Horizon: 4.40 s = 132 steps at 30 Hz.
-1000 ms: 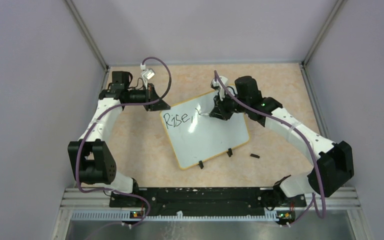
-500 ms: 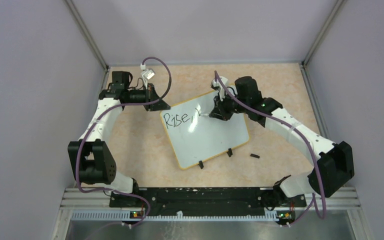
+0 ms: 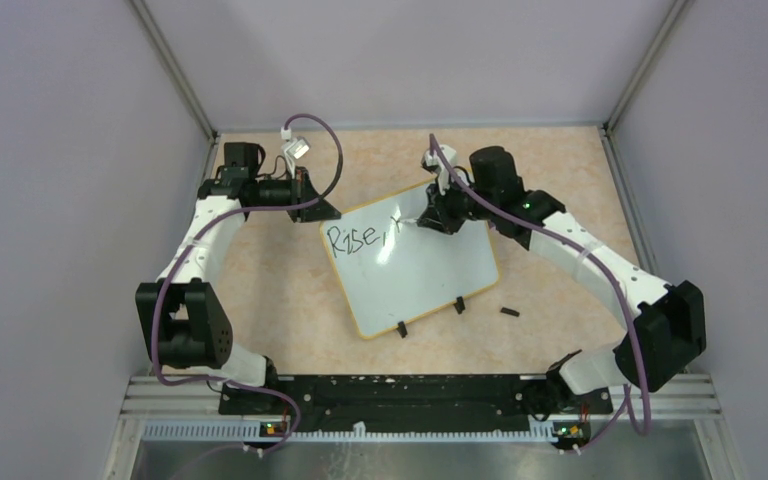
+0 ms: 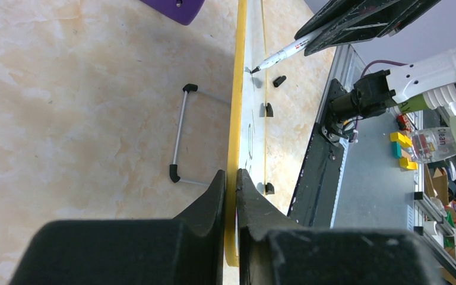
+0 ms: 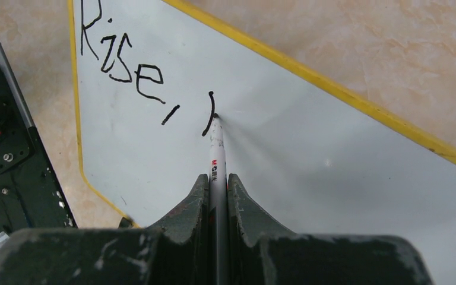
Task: Write a sentence on the whiteboard
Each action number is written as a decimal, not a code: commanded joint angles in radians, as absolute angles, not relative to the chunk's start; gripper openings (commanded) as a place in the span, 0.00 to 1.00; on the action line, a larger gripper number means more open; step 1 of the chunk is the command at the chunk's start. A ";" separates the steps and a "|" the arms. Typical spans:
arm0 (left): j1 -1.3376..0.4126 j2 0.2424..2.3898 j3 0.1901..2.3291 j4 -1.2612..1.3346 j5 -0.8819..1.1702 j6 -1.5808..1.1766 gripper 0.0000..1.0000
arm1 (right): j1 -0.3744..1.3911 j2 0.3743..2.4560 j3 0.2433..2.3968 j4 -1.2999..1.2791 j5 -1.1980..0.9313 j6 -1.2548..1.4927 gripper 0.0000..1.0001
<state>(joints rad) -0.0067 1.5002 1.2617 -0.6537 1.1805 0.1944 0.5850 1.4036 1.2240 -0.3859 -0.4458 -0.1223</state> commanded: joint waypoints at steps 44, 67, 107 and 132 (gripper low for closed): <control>-0.023 1.479 1.245 -0.685 1.133 0.211 0.00 | 0.548 1.380 1.213 -0.385 -0.456 -0.159 0.00; -0.025 1.492 1.251 -0.691 1.138 0.215 0.00 | 0.499 1.401 1.250 -0.399 -0.422 -0.179 0.00; -0.023 1.499 1.255 -0.696 1.135 0.222 0.00 | 0.543 1.390 1.196 -0.396 -0.464 -0.170 0.00; -0.026 1.500 1.254 -0.696 1.133 0.224 0.00 | 0.500 1.348 1.224 -0.464 -0.487 -0.209 0.00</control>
<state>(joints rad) -0.0139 1.4967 1.2617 -0.6590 1.1549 0.2081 0.5121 1.3819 1.1893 -0.4446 -0.4755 -0.1837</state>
